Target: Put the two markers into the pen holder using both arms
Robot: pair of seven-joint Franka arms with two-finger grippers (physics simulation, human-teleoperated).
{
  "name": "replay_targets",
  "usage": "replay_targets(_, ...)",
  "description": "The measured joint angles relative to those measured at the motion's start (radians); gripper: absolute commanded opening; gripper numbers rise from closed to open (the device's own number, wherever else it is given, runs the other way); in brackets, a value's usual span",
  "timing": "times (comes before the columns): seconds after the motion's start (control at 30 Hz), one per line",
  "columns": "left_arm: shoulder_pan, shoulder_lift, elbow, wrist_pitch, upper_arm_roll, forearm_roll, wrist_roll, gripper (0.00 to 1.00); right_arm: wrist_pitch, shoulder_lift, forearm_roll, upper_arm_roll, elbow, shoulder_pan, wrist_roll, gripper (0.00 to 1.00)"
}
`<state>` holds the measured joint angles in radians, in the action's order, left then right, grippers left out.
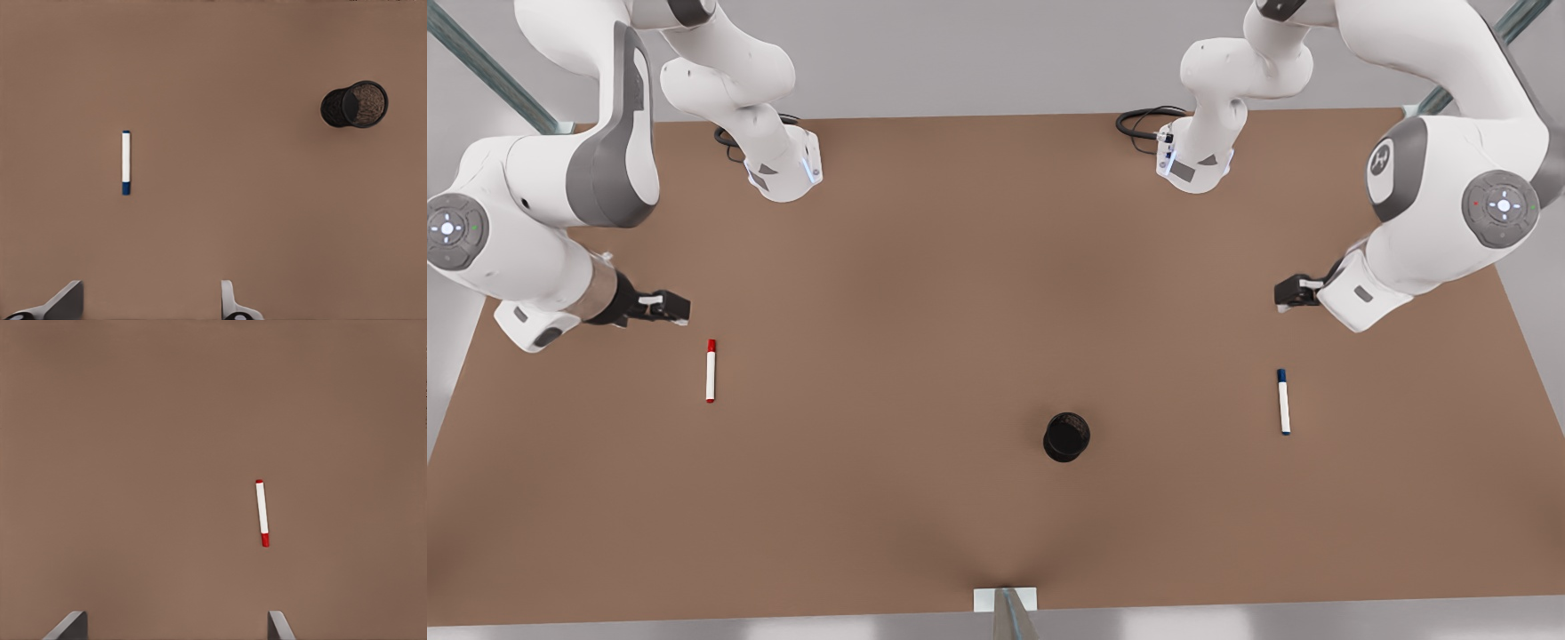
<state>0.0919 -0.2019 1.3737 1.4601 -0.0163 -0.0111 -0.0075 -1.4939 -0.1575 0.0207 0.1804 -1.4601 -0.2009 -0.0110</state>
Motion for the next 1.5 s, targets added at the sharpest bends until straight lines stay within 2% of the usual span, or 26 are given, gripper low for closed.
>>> replay_targets(0.07, -0.012, -0.015, 0.045, 0.053, 0.003, -0.003, 0.007, 1.0, -0.019, 0.0, 0.0, 0.0, 0.0, 0.0, -0.001, 1.0)
replay_targets(0.1, -0.021, -0.023, 0.119, 0.104, 0.019, -0.003, 0.013, 1.0, -0.026, 0.0, 0.0, 0.0, 0.0, 0.0, -0.001, 1.0)
replay_targets(0.17, -0.049, -0.064, 0.246, 0.231, 0.058, -0.001, 0.03, 1.0, -0.038, 0.0, 0.0, 0.0, 0.0, 0.0, -0.002, 1.0)
replay_targets(0.27, -0.086, -0.156, 0.327, 0.426, 0.079, 0.001, 0.056, 1.0, -0.075, -0.029, -0.003, 0.001, 0.0, 0.002, -0.004, 1.0)
replay_targets(0.53, -0.14, -0.385, 0.349, 0.799, 0.076, 0.041, 0.14, 1.0, -0.372, -0.285, -0.002, -0.003, -0.071, 0.022, -0.007, 1.0)
replay_targets(0.73, -0.156, -0.484, 0.356, 0.957, 0.076, 0.054, 0.216, 1.0, -0.534, -0.316, -0.002, -0.004, -0.131, 0.026, -0.008, 1.0)
replay_targets(0.83, -0.161, -0.504, 0.369, 1.009, 0.076, 0.056, 0.25, 0.99, -0.575, -0.282, -0.002, -0.004, -0.231, 0.048, -0.008, 1.0)
replay_targets(0.9, -0.162, -0.512, 0.373, 1.035, 0.076, 0.055, 0.27, 0.72, -0.623, -0.249, -0.001, -0.006, -0.34, 0.069, -0.005, 1.0)
replay_targets(0.93, -0.162, -0.514, 0.374, 1.046, 0.076, 0.053, 0.278, 0.62, -0.647, -0.243, -0.001, -0.016, -0.376, 0.088, -0.003, 1.0)
replay_targets(1.0, -0.162, -0.515, 0.375, 1.062, 0.076, 0.052, 0.294, 0.57, -0.689, -0.239, -0.001, -0.038, -0.409, 0.112, 0.002, 1.0)
replay_targets(1.03, -0.162, -0.515, 0.378, 1.068, 0.076, 0.053, 0.302, 0.51, -0.706, -0.239, -0.001, -0.042, -0.417, 0.12, 0.004, 1.0)
replay_targets(1.13, -0.161, -0.515, 0.389, 1.081, 0.076, 0.055, 0.325, 0.44, -0.744, -0.241, -0.001, -0.046, -0.426, 0.128, 0.011, 1.0)
replay_targets(1.23, -0.16, -0.515, 0.396, 1.089, 0.076, 0.056, 0.344, 0.43, -0.771, -0.243, -0.001, -0.047, -0.434, 0.131, 0.017, 1.0)
replay_targets(1.3, -0.158, -0.515, 0.397, 1.092, 0.076, 0.054, 0.353, 0.37, -0.782, -0.225, -0.001, -0.055, -0.474, 0.144, 0.02, 1.0)
replay_targets(1.4, -0.157, -0.511, 0.403, 1.096, 0.075, 0.052, 0.364, 0.32, -0.83, -0.214, -0.001, -0.126, -0.58, 0.247, 0.026, 1.0)
replay_targets(1.5, -0.155, -0.506, 0.404, 1.096, 0.075, 0.052, 0.372, 0.27, -0.888, -0.224, -0.001, -0.153, -0.63, 0.297, 0.04, 1.0)
